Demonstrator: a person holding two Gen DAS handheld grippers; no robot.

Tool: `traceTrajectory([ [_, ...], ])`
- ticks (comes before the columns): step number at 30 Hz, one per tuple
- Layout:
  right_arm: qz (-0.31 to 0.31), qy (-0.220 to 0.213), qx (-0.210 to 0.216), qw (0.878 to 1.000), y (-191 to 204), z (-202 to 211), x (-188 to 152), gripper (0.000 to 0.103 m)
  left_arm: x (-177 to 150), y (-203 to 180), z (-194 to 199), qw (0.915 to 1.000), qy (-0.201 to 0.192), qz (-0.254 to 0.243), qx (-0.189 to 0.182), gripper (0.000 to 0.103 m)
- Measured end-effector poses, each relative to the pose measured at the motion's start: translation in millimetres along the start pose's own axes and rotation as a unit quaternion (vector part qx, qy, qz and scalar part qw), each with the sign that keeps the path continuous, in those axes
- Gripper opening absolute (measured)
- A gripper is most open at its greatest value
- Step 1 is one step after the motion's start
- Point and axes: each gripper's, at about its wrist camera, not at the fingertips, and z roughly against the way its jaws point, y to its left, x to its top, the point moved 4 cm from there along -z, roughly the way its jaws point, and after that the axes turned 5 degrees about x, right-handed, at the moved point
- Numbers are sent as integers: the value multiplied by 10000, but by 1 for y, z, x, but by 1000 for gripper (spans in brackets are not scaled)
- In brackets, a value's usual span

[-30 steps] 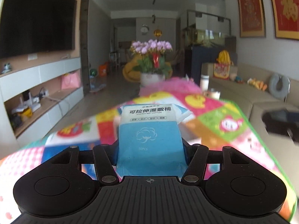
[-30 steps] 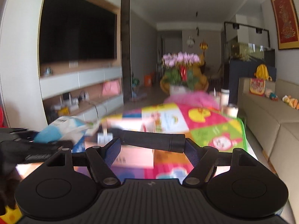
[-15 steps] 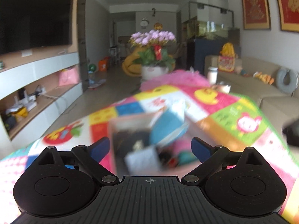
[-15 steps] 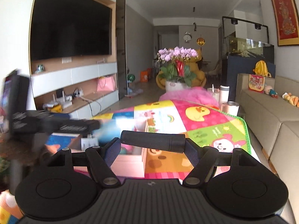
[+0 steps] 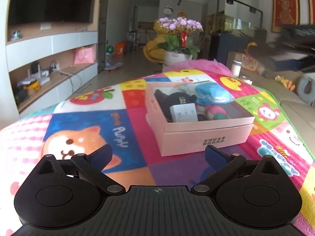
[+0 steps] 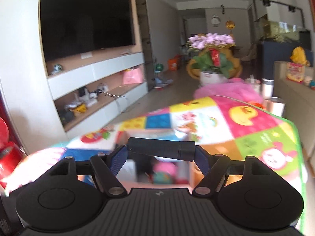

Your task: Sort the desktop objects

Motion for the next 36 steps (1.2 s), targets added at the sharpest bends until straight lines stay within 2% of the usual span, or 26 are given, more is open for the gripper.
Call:
traceTrajectory([
  [1,-46,125,96,9999,1,-12,4,76,-1,2,1,10000,28,20,-4,103],
  [2,-149,296,151,9993,1,-21,7,86,-3,4,2,10000,64,30,-11,103],
  [3,-335,378,128,9986,0,-28,7,91,-6,5,3,9999,101,33,-15,103],
  [5,-482,443,163,9977,2,-30,3,91,-8,6,4,9999,159,30,-11,103],
  [8,-502,428,46,9978,2,-21,-12,98,-15,4,4,9996,265,53,-28,103],
  [13,-450,510,-221,9974,-4,-4,-36,100,-17,-8,12,9996,252,77,-72,103],
  [18,-283,488,-507,9971,-8,13,-62,103,-15,-20,25,9998,151,-120,-78,103],
  [22,-64,397,-747,9964,-10,10,-63,102,-16,-20,27,9997,165,-185,-47,103],
  [25,201,368,-812,9958,-7,-5,-46,83,-18,-15,23,9998,179,-53,-44,103],
  [27,415,400,-856,9947,-3,-25,-29,63,-21,-9,20,9998,208,62,-43,103],
  [28,528,420,-887,9938,-2,-38,-22,59,-22,-7,19,9997,228,117,-46,103],
  [29,646,425,-943,9925,-1,-52,-15,56,-24,-4,17,9995,256,168,-48,103],
  [32,775,495,-1162,9890,-8,-98,0,56,-28,6,14,9990,331,289,-37,103],
  [36,263,803,-1317,9877,-38,-151,7,56,-33,20,14,9983,390,434,31,103],
])
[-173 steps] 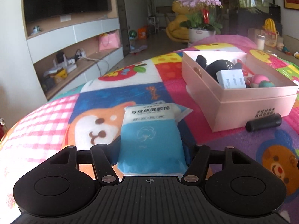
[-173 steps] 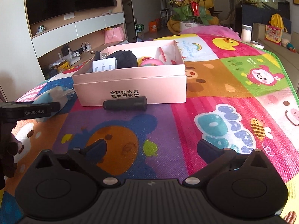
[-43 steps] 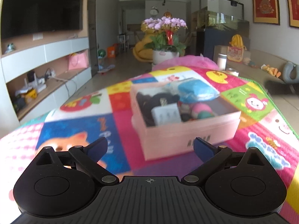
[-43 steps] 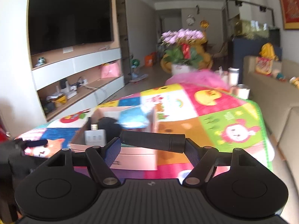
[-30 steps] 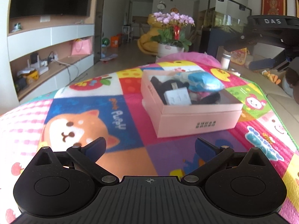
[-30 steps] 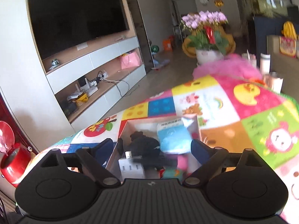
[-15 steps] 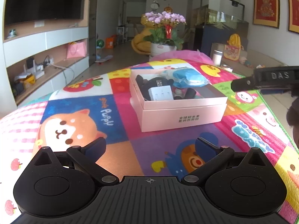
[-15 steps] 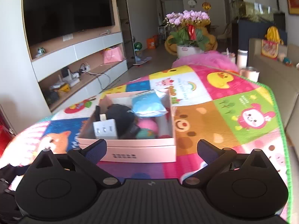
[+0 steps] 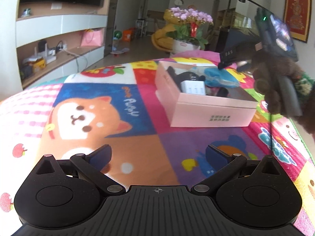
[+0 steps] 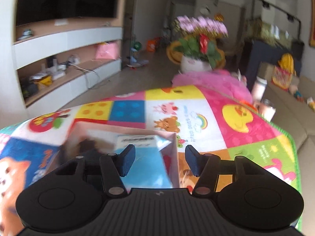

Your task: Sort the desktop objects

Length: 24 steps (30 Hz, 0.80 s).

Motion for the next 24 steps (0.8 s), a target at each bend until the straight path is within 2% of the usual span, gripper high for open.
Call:
traceTrajectory([
  [2,-563,137,306,9979,-8,-10,0,56,-1,6,-1,10000,19,84,30,103],
  [5,-1095,625,1404,9820,4,-7,-4,43,0,11,-5,9997,64,253,16,103],
  [9,-377,561,1041,9923,27,-3,-17,43,0,8,-6,9995,92,285,-97,103],
  [12,-562,801,1242,9874,25,4,-21,43,-2,4,-1,9996,50,209,-168,103],
  [14,-406,848,1311,9869,24,12,-23,43,-2,3,-3,9996,55,229,-164,103],
  [16,-129,533,952,9939,26,28,-23,43,-2,2,-5,9994,82,278,-161,103],
  [18,430,73,748,9962,39,48,-23,50,-3,0,-7,9993,120,307,-181,103],
  [20,756,-36,1033,9918,56,63,-26,55,-5,-3,-9,9992,150,310,-212,103],
  [22,853,209,1426,9859,74,64,-28,55,-6,-5,-8,9991,157,304,-256,103],
  [24,867,407,1483,9843,87,56,-31,55,-6,-6,-7,9991,155,289,-280,103],
])
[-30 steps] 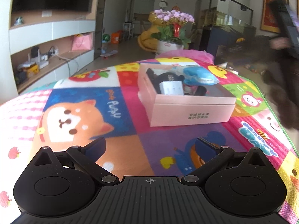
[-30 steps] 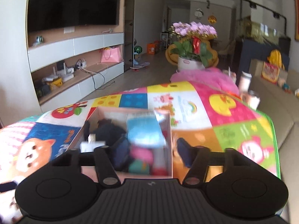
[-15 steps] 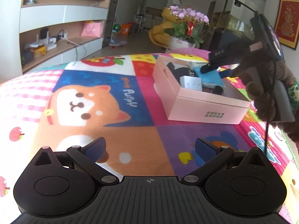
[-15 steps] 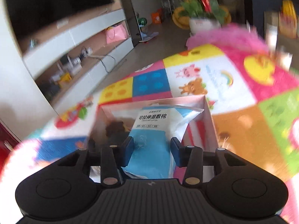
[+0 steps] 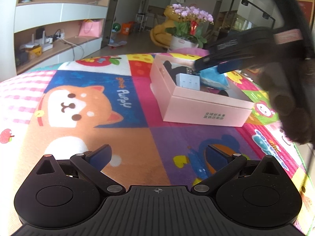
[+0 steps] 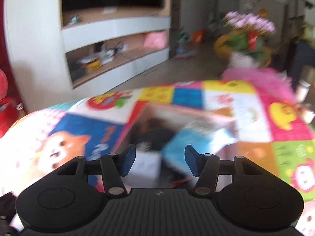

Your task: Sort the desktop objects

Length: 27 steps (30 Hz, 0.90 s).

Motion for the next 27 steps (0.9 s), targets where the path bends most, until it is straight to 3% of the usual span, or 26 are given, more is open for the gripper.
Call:
traceTrajectory([
  [6,-273,441,-28,9987,1,-42,-9,55,0,13,5,9999,-26,60,152,103],
  [9,-925,623,241,9935,-10,-50,-10,47,0,22,3,9995,17,225,233,103],
  [12,-1809,825,865,9762,-23,-55,-7,47,-1,23,0,9993,70,309,173,103],
  [14,-2237,913,960,9656,-30,-58,-6,45,-2,20,0,9995,87,277,116,103],
  [15,-2430,993,1060,9591,-34,-62,-8,36,-2,18,0,9996,100,249,86,103],
  [17,-2722,1117,1135,9490,-40,-67,-12,36,-4,14,0,9997,120,188,47,103],
  [20,-2460,797,1038,9604,-38,-49,-16,36,-6,11,0,9998,139,97,44,103],
  [27,-1571,-324,560,9855,-36,49,-44,76,-10,3,1,9999,86,60,41,103],
])
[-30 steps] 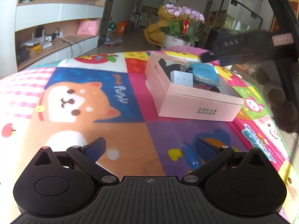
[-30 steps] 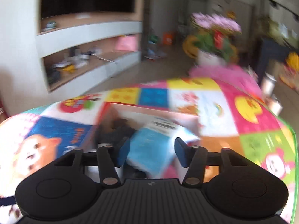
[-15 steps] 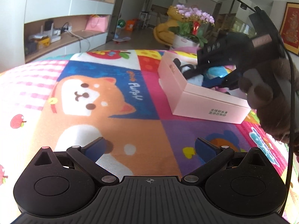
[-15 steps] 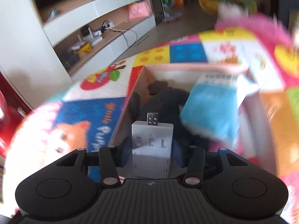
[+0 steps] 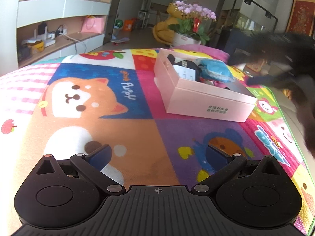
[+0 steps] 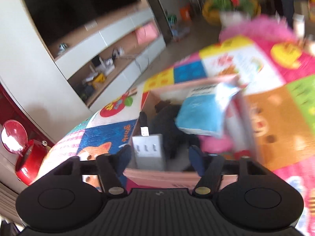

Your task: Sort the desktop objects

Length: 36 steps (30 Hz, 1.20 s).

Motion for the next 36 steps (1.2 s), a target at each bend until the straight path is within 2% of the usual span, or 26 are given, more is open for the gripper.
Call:
traceTrajectory([
  [1,114,-107,-105,9998,0,11,-10,79,-1,-2,1,10000,-22,-44,12,103],
  [3,302,-271,-312,9987,-3,30,-32,94,-3,-8,3,9998,-73,-187,87,103],
  [5,417,-328,-496,9974,-4,44,-58,101,-7,-11,7,9991,-115,-363,181,103],
  [10,685,-201,-841,9939,-5,70,-125,103,-20,-12,30,9973,-140,-652,291,103],
  [14,609,-85,-993,9932,-11,77,-156,103,-28,-11,38,9967,-171,-676,411,103],
  [17,645,-84,-1258,9899,-16,70,-163,103,-27,-20,33,9949,-185,-790,592,103],
  [21,484,-92,-1358,9895,-23,58,-154,103,-22,-35,24,9928,-335,-939,666,103],
  [24,754,-92,-1537,9852,-20,42,-145,103,-14,-40,9,9917,-410,-932,790,103],
  [27,888,116,-1621,9827,-20,24,-139,103,-13,-40,-9,9906,-281,-959,935,103],
  [28,865,302,-1590,9830,-22,17,-138,103,-15,-40,-15,9898,-106,-983,1022,103],
  [29,737,292,-1502,9855,-25,15,-136,103,-15,-39,-21,9892,74,-978,1089,103],
  [31,645,252,-1532,9858,-28,12,-134,103,-15,-34,-23,9914,95,-816,1018,103],
  [36,653,-70,-1613,9847,-26,13,-142,103,-18,-36,-21,9912,83,-829,1031,103],
])
